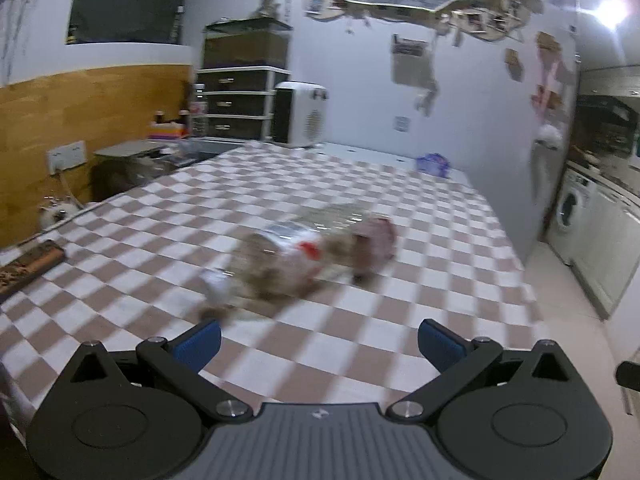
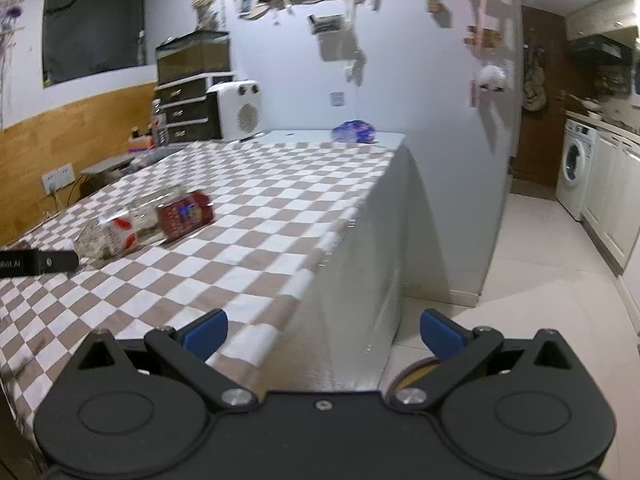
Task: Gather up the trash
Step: 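Move both open tools from the bin back to the checkered table, then close the left gripper on the clear bottle while the right gripper grasps the red cigarette pack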
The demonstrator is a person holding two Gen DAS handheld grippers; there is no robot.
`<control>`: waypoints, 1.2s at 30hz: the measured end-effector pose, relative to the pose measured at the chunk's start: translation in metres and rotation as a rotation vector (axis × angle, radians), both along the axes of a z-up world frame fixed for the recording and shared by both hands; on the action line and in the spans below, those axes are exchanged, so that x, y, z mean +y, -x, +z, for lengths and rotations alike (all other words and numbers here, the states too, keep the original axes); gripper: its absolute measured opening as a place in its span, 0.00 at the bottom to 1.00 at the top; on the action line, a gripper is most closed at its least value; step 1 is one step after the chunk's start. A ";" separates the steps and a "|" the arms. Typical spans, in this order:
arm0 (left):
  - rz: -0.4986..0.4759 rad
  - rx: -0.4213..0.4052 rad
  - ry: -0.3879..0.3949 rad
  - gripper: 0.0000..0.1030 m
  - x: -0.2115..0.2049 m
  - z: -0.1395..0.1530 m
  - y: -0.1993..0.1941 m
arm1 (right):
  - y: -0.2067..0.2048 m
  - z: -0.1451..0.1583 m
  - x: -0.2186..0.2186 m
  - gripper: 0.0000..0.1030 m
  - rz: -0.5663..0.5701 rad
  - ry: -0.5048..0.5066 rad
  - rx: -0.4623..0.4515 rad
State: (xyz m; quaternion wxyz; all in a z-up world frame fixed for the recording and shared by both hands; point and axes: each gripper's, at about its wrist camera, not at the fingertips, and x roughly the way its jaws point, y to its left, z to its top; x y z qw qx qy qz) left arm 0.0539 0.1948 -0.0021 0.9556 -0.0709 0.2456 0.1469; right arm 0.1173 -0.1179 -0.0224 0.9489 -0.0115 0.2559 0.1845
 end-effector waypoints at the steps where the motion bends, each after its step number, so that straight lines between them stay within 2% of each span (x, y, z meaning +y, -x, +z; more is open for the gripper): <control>1: 0.003 -0.004 -0.001 1.00 0.008 0.000 -0.001 | -0.002 0.000 0.008 1.00 0.008 0.006 -0.001; 5: -0.009 -0.016 -0.012 1.00 0.036 -0.004 -0.011 | -0.010 0.002 0.036 1.00 0.041 0.010 -0.002; 9: -0.031 0.007 -0.016 1.00 0.060 -0.011 -0.032 | -0.017 0.004 0.058 1.00 0.066 0.008 -0.001; 14: -0.056 0.013 0.030 0.99 0.091 -0.027 -0.059 | -0.028 0.009 0.081 1.00 0.078 0.010 0.007; 17: -0.042 0.026 0.054 0.93 0.102 -0.033 -0.067 | -0.037 0.012 0.090 1.00 0.079 -0.001 0.015; 21: -0.104 -0.016 0.106 0.86 0.100 -0.033 -0.061 | -0.053 0.017 0.103 1.00 0.088 -0.021 0.029; 29: -0.229 -0.029 0.152 0.84 0.066 -0.033 -0.044 | -0.109 0.021 0.137 1.00 0.077 -0.119 0.089; 33: -0.283 -0.017 0.132 0.84 0.048 -0.029 -0.039 | -0.145 0.016 0.165 1.00 0.042 -0.147 0.125; 36: -0.266 -0.010 0.071 0.84 0.045 -0.021 -0.038 | -0.171 0.008 0.187 1.00 0.049 -0.167 0.167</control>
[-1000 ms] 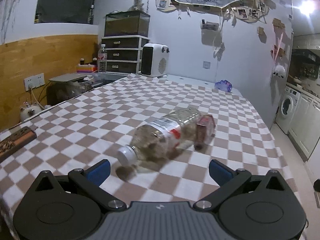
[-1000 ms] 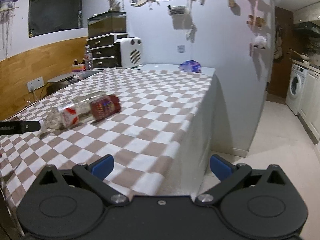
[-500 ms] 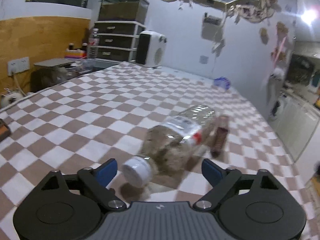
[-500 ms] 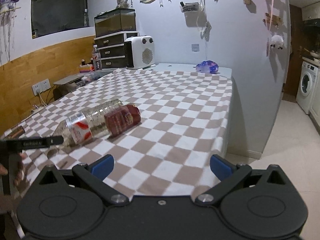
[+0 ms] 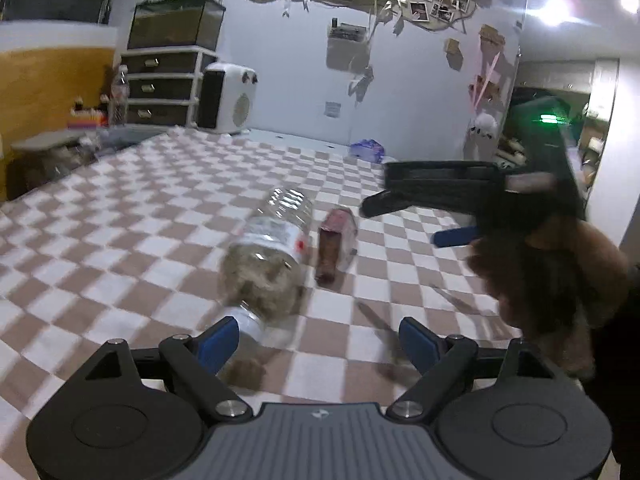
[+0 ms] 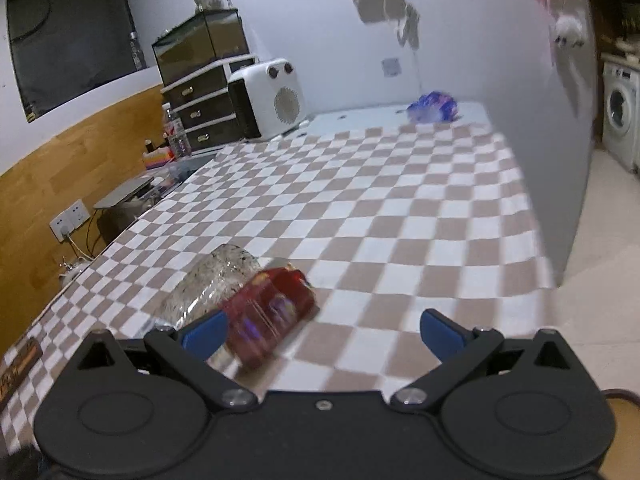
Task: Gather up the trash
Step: 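Close the left gripper on the clear bottle while the right gripper grasps the red cigarette pack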
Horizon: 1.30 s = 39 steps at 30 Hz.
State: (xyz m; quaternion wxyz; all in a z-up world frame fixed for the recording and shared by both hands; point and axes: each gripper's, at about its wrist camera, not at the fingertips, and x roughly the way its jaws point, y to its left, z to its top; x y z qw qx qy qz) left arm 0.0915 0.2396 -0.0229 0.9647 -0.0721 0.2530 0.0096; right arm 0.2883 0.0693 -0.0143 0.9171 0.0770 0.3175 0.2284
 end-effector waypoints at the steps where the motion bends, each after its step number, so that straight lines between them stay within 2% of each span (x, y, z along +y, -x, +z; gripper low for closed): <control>1: 0.013 -0.003 -0.022 0.84 0.001 0.004 0.000 | -0.010 -0.004 0.008 1.00 0.024 -0.015 0.025; 4: 0.046 -0.017 -0.065 0.84 0.008 0.016 -0.001 | -0.034 -0.014 0.027 1.00 0.011 -0.044 0.104; 6: 0.060 -0.028 -0.086 0.84 0.013 0.023 -0.004 | -0.044 -0.018 0.038 1.00 0.003 -0.058 0.117; 10: 0.068 -0.033 -0.117 0.84 0.021 0.031 -0.017 | -0.057 -0.031 0.055 1.00 -0.034 -0.011 0.144; 15: 0.046 -0.003 -0.135 0.79 0.020 0.026 -0.043 | -0.054 -0.033 0.028 1.00 -0.044 -0.081 0.173; 22: 0.036 0.063 -0.162 0.70 0.015 0.012 -0.075 | -0.042 -0.034 -0.009 1.00 -0.090 -0.036 0.154; 26: 0.052 0.082 -0.181 0.68 0.015 0.009 -0.086 | -0.037 -0.035 -0.016 0.99 -0.070 -0.130 0.175; 28: 0.069 0.092 -0.194 0.68 0.016 0.008 -0.088 | -0.033 -0.036 -0.009 0.99 -0.055 -0.144 0.166; 34: 0.073 0.086 -0.193 0.67 0.018 0.010 -0.074 | -0.036 -0.040 0.024 0.98 -0.048 -0.099 0.153; 39: 0.078 0.088 -0.190 0.67 0.022 0.011 -0.073 | -0.042 -0.046 0.044 0.94 -0.083 -0.013 0.127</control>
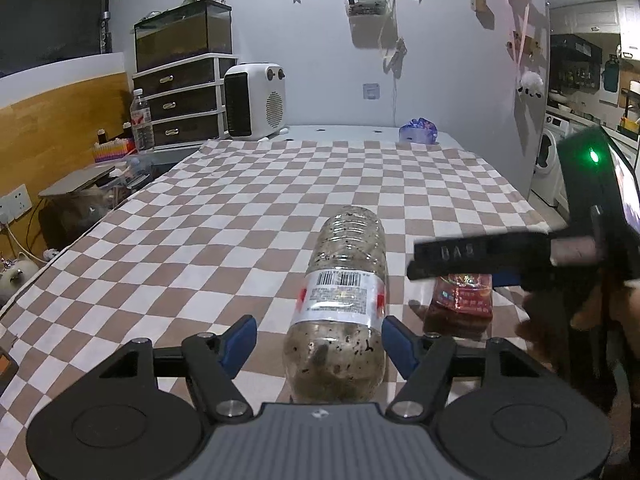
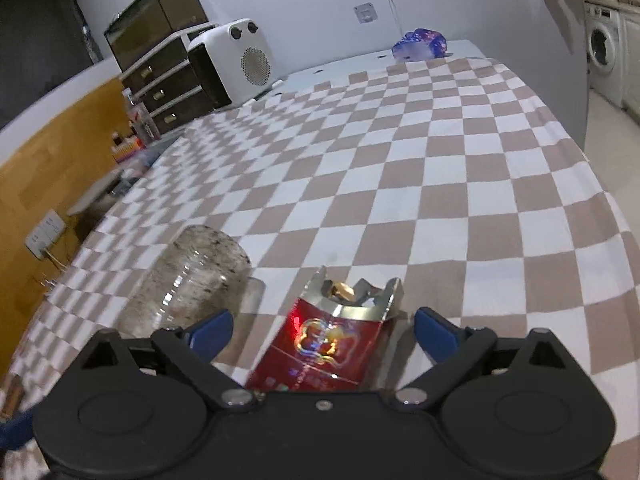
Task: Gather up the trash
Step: 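Close the left gripper on the clear bottle while the right gripper grasps the red cigarette pack, then lift and carry the bottle and red pack with both grippers over the bin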
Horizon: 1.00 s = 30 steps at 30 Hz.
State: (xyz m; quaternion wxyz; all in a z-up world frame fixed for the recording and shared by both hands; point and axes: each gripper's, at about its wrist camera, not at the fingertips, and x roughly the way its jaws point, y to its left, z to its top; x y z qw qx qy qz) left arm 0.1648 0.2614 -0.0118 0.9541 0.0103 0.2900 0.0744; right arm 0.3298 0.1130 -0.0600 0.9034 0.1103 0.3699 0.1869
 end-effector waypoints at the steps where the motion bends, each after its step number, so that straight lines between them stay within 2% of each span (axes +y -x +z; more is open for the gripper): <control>1: 0.002 0.000 0.002 0.67 0.000 0.000 -0.001 | 0.002 -0.001 0.001 0.93 0.007 0.023 -0.010; 6: -0.010 0.005 0.009 0.67 -0.004 0.000 -0.012 | 0.019 -0.004 -0.001 0.89 0.091 0.156 -0.078; 8: -0.016 0.016 0.004 0.67 -0.008 -0.001 -0.019 | 0.027 -0.003 -0.007 0.87 0.125 0.180 -0.101; 12: 0.007 0.054 -0.011 0.63 -0.012 -0.006 -0.032 | 0.036 0.000 -0.023 0.76 0.170 0.227 -0.115; 18: 0.029 0.067 -0.017 0.62 -0.013 -0.010 -0.039 | 0.039 -0.001 -0.037 0.70 0.220 0.201 -0.151; 30: 0.036 0.111 -0.034 0.64 -0.014 -0.013 -0.054 | 0.021 -0.009 -0.020 0.66 0.363 0.157 -0.201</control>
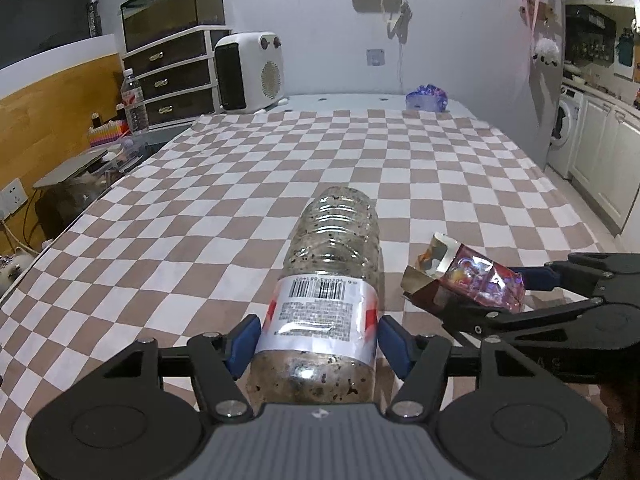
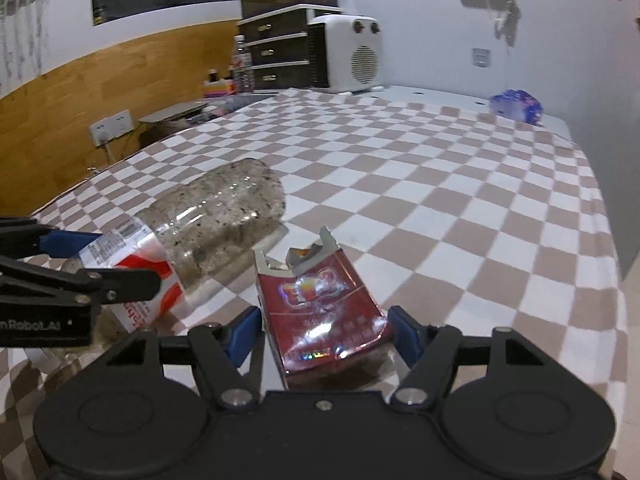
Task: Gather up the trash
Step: 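Lift and carry the bottle and red pack with both grippers over the bin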
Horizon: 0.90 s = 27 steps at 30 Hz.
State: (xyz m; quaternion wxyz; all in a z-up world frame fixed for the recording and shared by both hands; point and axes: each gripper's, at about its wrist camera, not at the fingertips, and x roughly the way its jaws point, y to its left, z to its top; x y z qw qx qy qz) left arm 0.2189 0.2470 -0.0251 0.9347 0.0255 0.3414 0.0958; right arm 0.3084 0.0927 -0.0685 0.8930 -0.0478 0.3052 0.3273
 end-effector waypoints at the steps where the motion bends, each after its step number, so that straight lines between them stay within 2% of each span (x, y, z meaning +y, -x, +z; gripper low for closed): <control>1: 0.001 0.004 -0.001 0.64 0.000 0.000 -0.001 | -0.001 -0.001 0.000 0.66 0.007 -0.007 -0.002; 7: 0.012 0.030 -0.007 0.67 0.000 -0.002 -0.005 | 0.004 0.002 -0.003 0.67 0.050 -0.062 -0.002; 12: 0.005 0.038 0.041 0.65 0.007 -0.005 -0.006 | 0.003 0.000 0.000 0.68 0.058 -0.042 0.000; 20: 0.015 0.004 0.061 0.62 0.005 -0.004 0.006 | -0.001 -0.001 0.006 0.70 0.108 -0.030 0.006; 24: 0.030 -0.018 0.071 0.61 0.005 -0.002 0.016 | 0.001 0.000 0.007 0.60 0.102 -0.001 -0.007; 27: 0.040 -0.038 0.067 0.61 0.003 0.000 0.025 | 0.006 0.001 -0.001 0.58 0.122 -0.023 0.010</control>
